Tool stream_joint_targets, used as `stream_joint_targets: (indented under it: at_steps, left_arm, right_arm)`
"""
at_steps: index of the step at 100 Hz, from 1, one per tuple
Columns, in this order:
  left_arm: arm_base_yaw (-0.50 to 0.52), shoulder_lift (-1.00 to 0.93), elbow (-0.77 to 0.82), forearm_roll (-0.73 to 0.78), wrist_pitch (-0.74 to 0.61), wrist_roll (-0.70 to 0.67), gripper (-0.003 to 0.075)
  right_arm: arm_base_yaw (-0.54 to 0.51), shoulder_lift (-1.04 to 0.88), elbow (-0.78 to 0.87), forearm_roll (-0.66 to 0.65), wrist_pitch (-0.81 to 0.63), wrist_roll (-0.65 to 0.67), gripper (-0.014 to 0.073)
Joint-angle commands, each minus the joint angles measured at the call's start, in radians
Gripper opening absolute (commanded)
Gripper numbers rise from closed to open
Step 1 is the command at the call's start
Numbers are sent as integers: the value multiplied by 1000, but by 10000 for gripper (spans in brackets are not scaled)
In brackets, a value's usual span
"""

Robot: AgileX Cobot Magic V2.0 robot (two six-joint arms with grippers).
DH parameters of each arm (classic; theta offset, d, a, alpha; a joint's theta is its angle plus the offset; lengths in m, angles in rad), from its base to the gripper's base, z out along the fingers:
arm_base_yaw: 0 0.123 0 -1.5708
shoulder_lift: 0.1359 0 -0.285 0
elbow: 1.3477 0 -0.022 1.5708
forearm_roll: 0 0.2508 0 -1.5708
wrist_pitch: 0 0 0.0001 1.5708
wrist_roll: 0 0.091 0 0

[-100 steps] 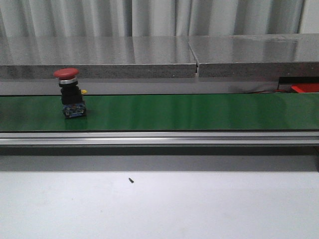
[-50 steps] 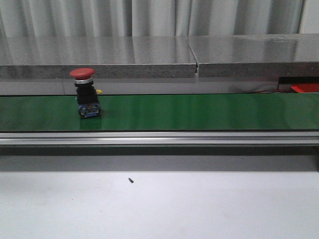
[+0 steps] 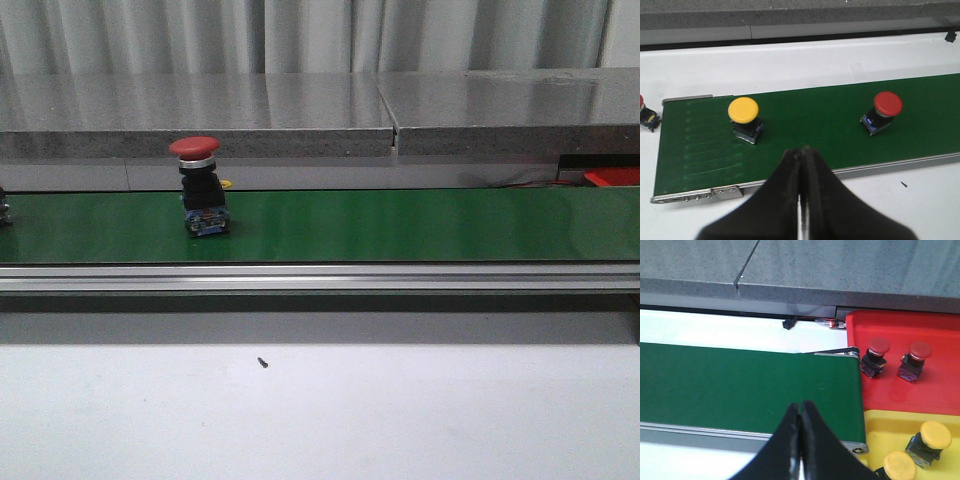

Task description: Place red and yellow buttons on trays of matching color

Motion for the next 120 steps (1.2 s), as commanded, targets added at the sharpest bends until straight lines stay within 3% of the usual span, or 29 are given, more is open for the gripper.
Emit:
stream_joint_targets:
  at_steps: [1, 29, 60, 93, 104, 120]
  left_arm:
    - [-7, -79, 26, -9, -82, 0, -19]
    - [-7, -246, 177, 3, -90, 0, -19]
    - [-7, -265, 189, 10, -88, 0, -19]
    - [-7, -265, 189, 10, -88, 0, -19]
    - [-7, -265, 189, 10, -88, 0, -19]
    - [-7, -265, 189, 10, -88, 0, -19]
  right_arm:
    - [2, 0, -23, 20, -57, -8, -59]
    - [2, 0, -23, 40, -51, -8, -59]
    - [4, 23, -34, 50, -42, -8, -59]
    - [85, 215, -210, 50, 70, -9, -46]
    - [127, 308, -282, 50, 116, -9, 45]
    - [180, 430, -378, 51, 181, -9, 322]
